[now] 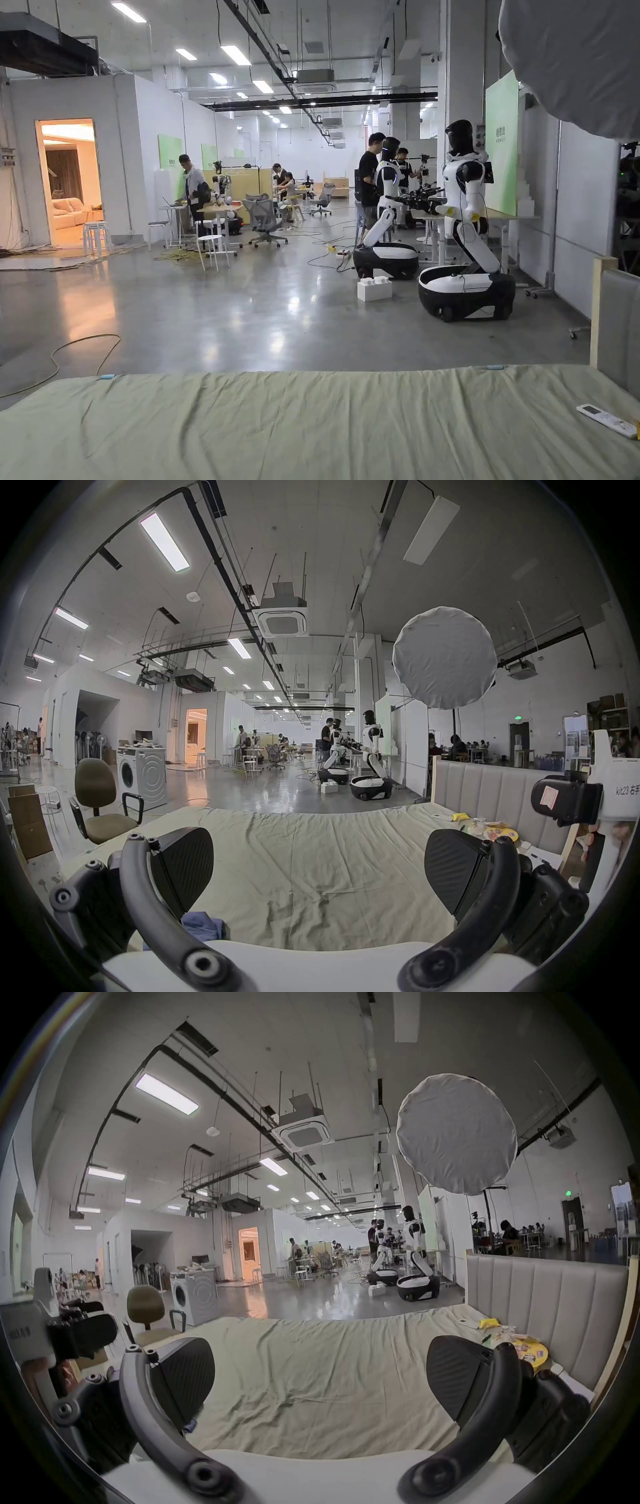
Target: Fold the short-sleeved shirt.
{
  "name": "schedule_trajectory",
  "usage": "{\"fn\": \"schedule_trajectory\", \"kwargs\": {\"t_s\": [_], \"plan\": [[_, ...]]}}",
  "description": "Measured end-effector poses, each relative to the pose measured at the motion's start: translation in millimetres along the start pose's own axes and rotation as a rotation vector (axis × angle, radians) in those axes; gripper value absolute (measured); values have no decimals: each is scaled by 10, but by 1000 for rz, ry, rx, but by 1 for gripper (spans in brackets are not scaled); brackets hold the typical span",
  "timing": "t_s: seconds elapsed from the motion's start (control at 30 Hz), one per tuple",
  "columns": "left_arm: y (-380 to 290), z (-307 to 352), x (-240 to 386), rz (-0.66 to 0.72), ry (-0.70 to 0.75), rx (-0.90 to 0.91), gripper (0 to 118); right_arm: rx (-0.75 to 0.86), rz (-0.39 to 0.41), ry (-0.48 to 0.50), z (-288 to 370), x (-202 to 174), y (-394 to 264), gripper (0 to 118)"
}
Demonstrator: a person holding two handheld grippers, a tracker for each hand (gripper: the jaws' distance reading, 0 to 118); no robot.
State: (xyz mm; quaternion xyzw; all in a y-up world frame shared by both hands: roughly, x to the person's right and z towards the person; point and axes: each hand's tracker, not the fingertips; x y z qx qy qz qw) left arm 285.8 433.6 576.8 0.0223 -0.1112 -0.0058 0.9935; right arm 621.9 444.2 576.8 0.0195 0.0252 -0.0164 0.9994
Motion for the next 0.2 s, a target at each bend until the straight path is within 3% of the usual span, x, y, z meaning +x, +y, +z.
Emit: {"fn": "schedule_trajectory", "kwargs": {"t_s": [0.1,0.2], "plan": [[0,-2,8,-3,-7,-1,118,1,47,-24,-21,-39,-25,118],[-3,-14,19,-8,-5,-5,118,-17,30,-13,-38,-33,-58,118]]}}
